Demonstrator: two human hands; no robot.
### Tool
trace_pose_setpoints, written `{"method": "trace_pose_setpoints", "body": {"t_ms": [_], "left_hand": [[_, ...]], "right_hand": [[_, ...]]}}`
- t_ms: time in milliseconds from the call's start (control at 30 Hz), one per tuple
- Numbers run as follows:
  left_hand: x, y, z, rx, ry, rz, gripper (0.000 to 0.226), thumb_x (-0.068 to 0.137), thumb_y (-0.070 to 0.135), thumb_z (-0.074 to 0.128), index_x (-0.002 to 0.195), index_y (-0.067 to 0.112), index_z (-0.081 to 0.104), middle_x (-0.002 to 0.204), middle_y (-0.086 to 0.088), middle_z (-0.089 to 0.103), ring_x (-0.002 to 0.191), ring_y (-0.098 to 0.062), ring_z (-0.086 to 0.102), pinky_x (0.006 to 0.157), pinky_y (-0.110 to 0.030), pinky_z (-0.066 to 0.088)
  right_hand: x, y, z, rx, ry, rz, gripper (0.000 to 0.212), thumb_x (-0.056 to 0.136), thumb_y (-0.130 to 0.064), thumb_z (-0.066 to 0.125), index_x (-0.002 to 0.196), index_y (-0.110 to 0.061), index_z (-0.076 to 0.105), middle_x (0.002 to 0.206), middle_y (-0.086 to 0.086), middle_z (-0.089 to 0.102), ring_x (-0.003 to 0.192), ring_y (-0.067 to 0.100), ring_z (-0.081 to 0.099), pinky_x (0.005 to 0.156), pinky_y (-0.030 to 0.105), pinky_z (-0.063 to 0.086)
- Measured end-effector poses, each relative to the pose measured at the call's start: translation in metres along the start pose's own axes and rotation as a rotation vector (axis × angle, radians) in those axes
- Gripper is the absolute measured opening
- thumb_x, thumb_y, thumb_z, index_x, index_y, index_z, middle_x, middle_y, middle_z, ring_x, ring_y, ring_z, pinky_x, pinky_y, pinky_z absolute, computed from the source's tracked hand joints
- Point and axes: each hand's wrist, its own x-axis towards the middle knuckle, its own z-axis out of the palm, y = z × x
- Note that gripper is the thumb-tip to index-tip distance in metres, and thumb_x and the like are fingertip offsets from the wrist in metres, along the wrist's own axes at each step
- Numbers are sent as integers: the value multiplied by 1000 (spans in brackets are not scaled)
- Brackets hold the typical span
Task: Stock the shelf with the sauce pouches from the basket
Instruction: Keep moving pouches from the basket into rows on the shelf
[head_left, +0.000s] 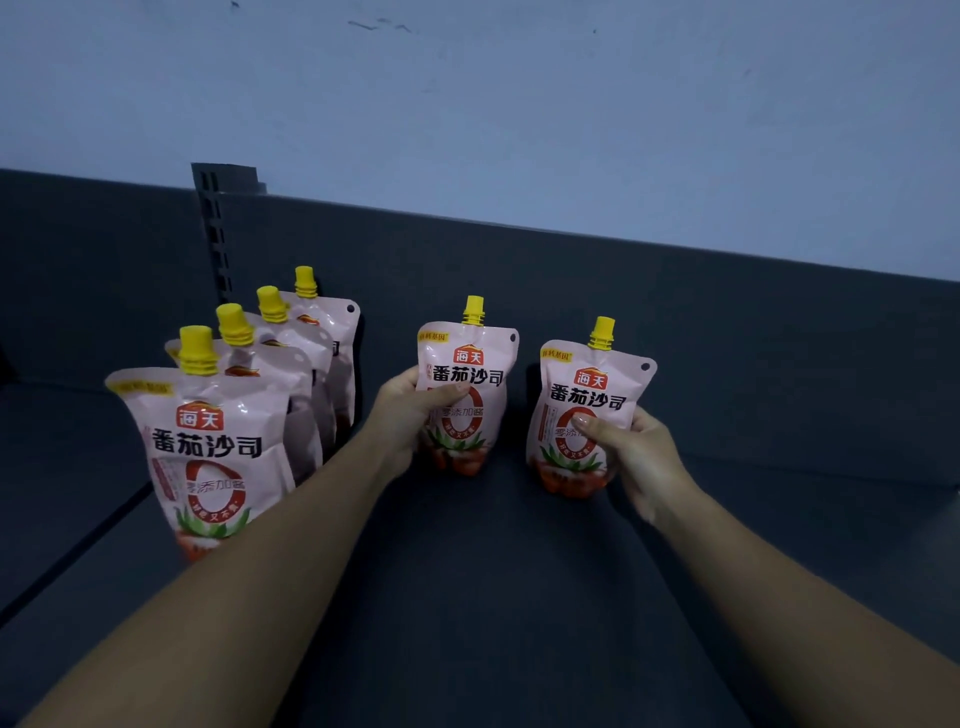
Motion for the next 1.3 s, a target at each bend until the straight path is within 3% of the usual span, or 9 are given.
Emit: {"method": "trace_pose_setpoints", "body": {"t_ms": [333, 533, 633, 733, 800, 900, 1033, 1200, 1300], "left_hand": [[16, -4, 0, 58, 11, 14, 22, 80, 4, 66, 98, 17, 66, 96, -2, 73, 92, -18, 68, 73, -29, 52], [2, -10, -9, 410, -100, -50, 40, 72, -4, 73, 104, 17, 59, 92, 3, 69, 79, -5, 67, 60, -16, 51], [-2, -12, -12, 500, -125, 3, 50, 68, -9, 75, 109, 14, 57, 90, 6, 68, 72, 1, 67, 66, -14, 56], [-3, -13, -12, 491, -121, 56, 51, 67, -13, 73, 109, 11, 55, 89, 5, 67, 67, 7, 67, 55, -9, 50], [-2, -15, -11, 464, -105, 51, 54, 67, -14, 73, 112, 9, 53, 91, 2, 67, 69, 1, 69, 55, -10, 51], [1, -19, -12, 489, -50, 44, 56, 67, -8, 76, 114, 11, 51, 95, 5, 66, 85, -7, 65, 61, -13, 51], [2, -22, -13, 495, -21, 46, 56, 65, -6, 78, 114, 7, 55, 102, -1, 68, 94, -15, 64, 72, -20, 52], [-7, -15, -9, 478, -13, 30, 41, 66, -6, 77, 96, 14, 59, 88, 6, 66, 84, -11, 64, 59, -13, 51], [-14, -8, -8, 478, -36, 0, 37, 68, -7, 75, 95, 13, 61, 88, 3, 67, 83, -13, 65, 60, -16, 52]], "right_hand": [[31, -1, -10, -9, -47, -28, 21, 78, -4, 67, 96, -14, 66, 95, 4, 73, 84, 18, 71, 69, 33, 57], [30, 11, -24, -185, -184, -27, 37, 76, 2, 69, 105, -20, 61, 102, 0, 71, 92, 14, 69, 71, 24, 57], [27, 11, -31, -287, -210, -31, 44, 72, 6, 71, 107, -17, 59, 101, -2, 69, 91, 9, 66, 66, 15, 55], [29, 10, -33, -389, -139, -69, 43, 70, 4, 74, 105, -17, 59, 98, -3, 68, 89, 8, 64, 66, 16, 55], [32, 11, -35, -452, -46, -85, 43, 70, 1, 76, 107, -14, 58, 99, -2, 67, 90, 12, 63, 72, 21, 51], [34, 11, -40, -520, 48, -112, 48, 70, -4, 78, 109, -12, 51, 105, 2, 63, 97, 18, 59, 82, 32, 49], [27, 12, -38, -601, 65, -157, 53, 72, -8, 78, 109, -15, 40, 108, 1, 56, 98, 16, 56, 79, 28, 48], [17, 7, -29, -667, 475, -481, 57, 66, -21, 83, 104, -11, 42, 106, 1, 43, 101, 23, 49, 87, 38, 47], [3, -2, -13, -651, 426, -610, 38, 74, -13, 75, 99, -13, 46, 99, 1, 46, 94, 22, 51, 83, 37, 48]]}}
